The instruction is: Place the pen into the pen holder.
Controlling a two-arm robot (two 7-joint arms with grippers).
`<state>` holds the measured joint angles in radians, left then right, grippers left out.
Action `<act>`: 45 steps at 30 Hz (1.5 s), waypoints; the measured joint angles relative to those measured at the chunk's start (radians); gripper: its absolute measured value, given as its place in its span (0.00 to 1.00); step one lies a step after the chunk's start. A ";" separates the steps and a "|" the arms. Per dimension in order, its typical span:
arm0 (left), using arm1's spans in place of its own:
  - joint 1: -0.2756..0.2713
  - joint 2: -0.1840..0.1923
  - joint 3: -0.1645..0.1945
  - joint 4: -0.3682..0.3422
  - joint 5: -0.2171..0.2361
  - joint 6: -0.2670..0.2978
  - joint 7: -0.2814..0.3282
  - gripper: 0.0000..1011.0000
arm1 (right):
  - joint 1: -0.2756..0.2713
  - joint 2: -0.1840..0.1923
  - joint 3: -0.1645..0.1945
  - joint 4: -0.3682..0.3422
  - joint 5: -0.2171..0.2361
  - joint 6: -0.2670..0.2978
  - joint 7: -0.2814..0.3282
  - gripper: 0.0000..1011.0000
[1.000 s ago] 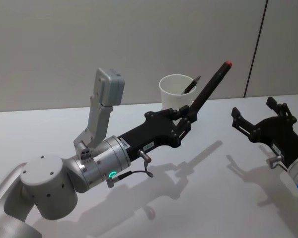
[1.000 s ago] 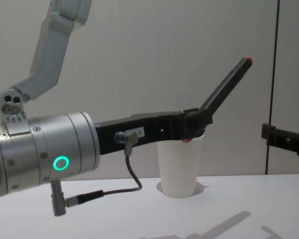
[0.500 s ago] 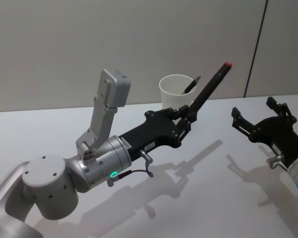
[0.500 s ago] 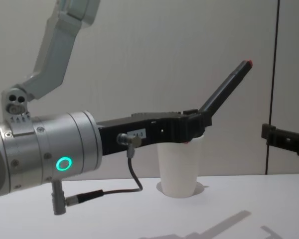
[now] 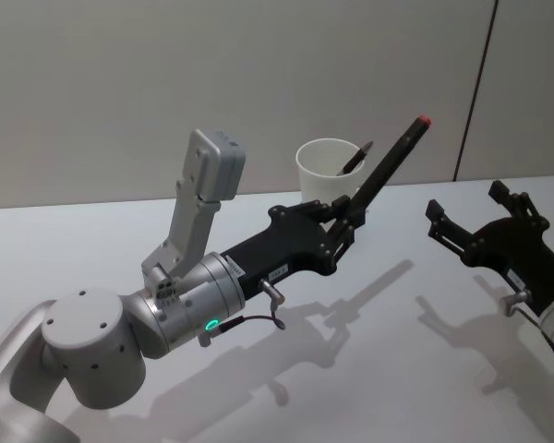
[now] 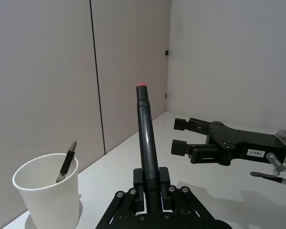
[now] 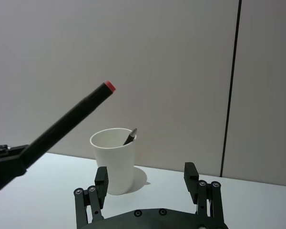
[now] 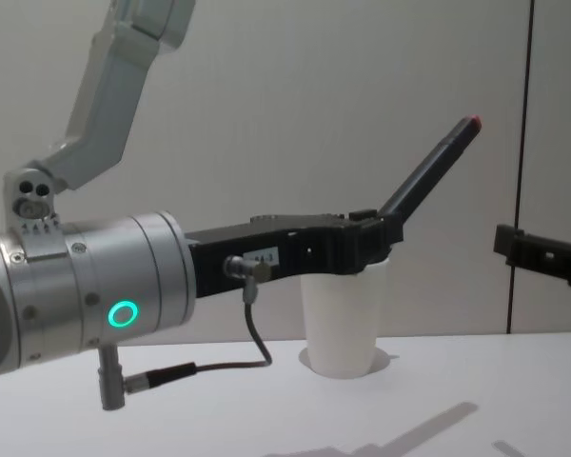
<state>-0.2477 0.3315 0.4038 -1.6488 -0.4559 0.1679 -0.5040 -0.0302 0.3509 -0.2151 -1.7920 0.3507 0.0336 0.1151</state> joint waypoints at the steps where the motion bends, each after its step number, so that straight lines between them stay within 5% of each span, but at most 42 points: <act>1: 0.000 0.000 0.000 0.000 0.001 0.000 0.000 0.19 | -0.002 0.001 0.001 -0.003 0.007 0.000 0.004 0.99; 17: 0.000 0.000 0.001 -0.001 0.005 -0.001 0.003 0.19 | -0.017 0.015 0.031 -0.040 0.236 0.035 0.076 0.99; 31: 0.000 0.000 0.001 -0.001 0.006 -0.001 0.004 0.19 | 0.006 0.005 0.051 -0.042 0.505 0.142 0.133 0.99; 45: 0.000 0.000 0.001 -0.001 0.006 -0.001 0.004 0.19 | 0.056 -0.037 0.038 -0.027 0.675 0.240 0.125 0.99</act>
<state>-0.2477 0.3315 0.4049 -1.6501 -0.4495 0.1671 -0.5005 0.0260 0.3139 -0.1770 -1.8192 1.0252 0.2735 0.2406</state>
